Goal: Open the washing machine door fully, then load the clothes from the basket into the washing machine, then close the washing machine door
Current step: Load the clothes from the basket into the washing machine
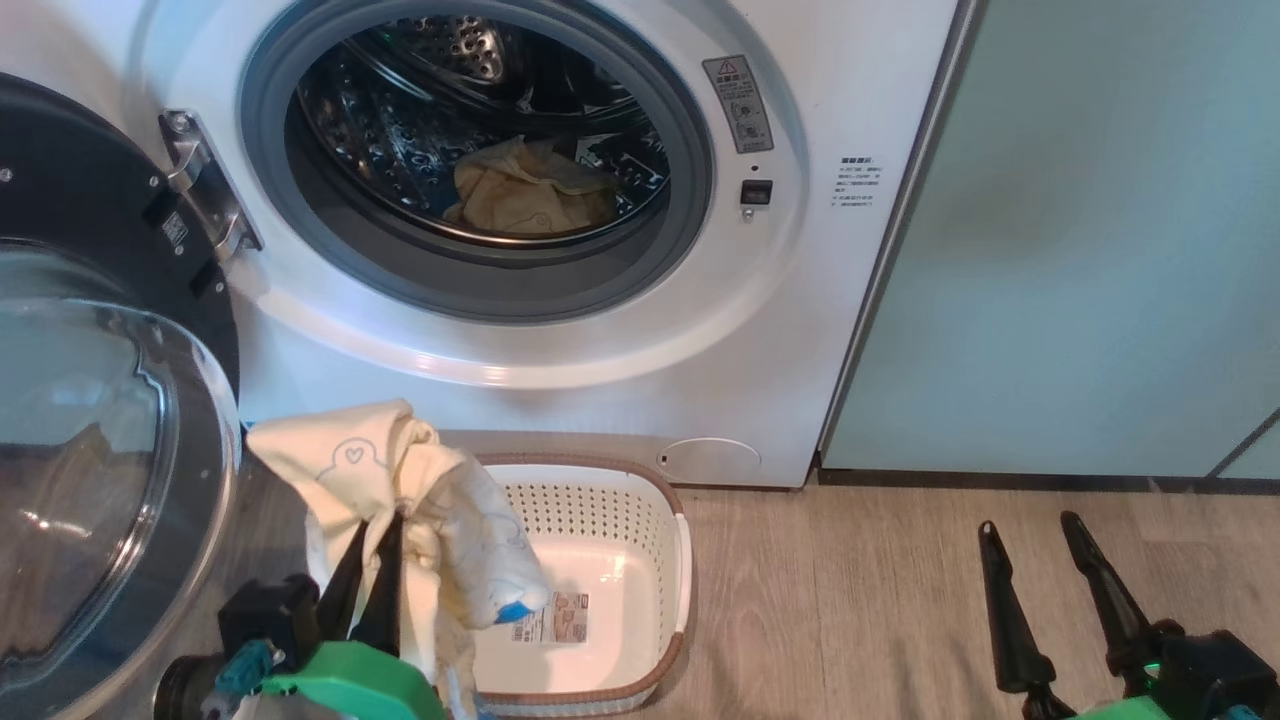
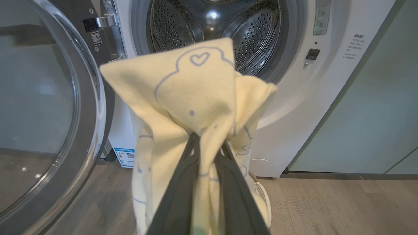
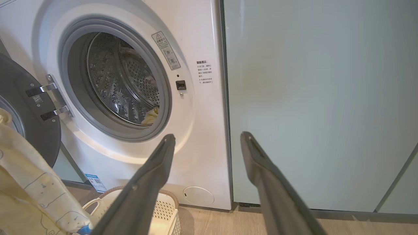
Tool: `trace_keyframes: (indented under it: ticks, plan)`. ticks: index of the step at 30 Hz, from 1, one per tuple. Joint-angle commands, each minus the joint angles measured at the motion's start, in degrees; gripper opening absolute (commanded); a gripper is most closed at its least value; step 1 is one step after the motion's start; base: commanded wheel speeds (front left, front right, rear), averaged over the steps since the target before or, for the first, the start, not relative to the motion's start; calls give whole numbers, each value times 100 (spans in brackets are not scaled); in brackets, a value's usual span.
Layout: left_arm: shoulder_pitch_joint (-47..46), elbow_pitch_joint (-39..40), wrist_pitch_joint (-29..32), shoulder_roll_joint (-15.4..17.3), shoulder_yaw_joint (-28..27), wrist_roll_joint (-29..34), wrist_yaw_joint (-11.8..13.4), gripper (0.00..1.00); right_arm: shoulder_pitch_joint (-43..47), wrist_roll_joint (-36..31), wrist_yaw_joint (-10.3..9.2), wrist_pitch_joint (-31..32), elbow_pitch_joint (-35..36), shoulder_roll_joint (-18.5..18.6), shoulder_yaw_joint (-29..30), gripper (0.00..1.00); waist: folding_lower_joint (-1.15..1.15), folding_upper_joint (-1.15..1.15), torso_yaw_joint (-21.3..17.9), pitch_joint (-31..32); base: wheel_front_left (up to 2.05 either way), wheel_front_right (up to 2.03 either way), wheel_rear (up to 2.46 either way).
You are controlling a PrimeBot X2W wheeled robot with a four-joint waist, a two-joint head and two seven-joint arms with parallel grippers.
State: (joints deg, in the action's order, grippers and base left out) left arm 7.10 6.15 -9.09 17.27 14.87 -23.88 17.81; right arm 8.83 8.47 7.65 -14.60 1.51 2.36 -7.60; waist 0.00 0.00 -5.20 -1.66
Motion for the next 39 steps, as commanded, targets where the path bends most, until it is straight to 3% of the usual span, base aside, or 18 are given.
trace_keyframes:
  ticks: [1,11,21,30,39]
  plan:
    - [-297,168,-53,100,-238,-45,2,0,-189,-46,-16,-18,170,111,-119,100,0,0,6,-5,0,0,0]
    - [-697,-103,-104,36,-120,-78,-136,0,-231,-35,-16,-14,196,112,-169,100,0,0,1,-133,0,0,0]
    - [-1567,-553,-85,103,-109,-86,-348,0,-513,60,-16,-27,237,95,-205,100,0,0,-352,-829,0,0,0]
    - [-2884,-942,283,392,-187,-50,-567,0,-932,214,-16,-38,331,64,-269,100,0,0,-687,-1732,0,0,0]
    - [-4282,-1302,1171,896,-415,-184,-748,0,-1393,678,-16,-39,471,54,-311,100,0,0,-1110,-2700,0,0,0]
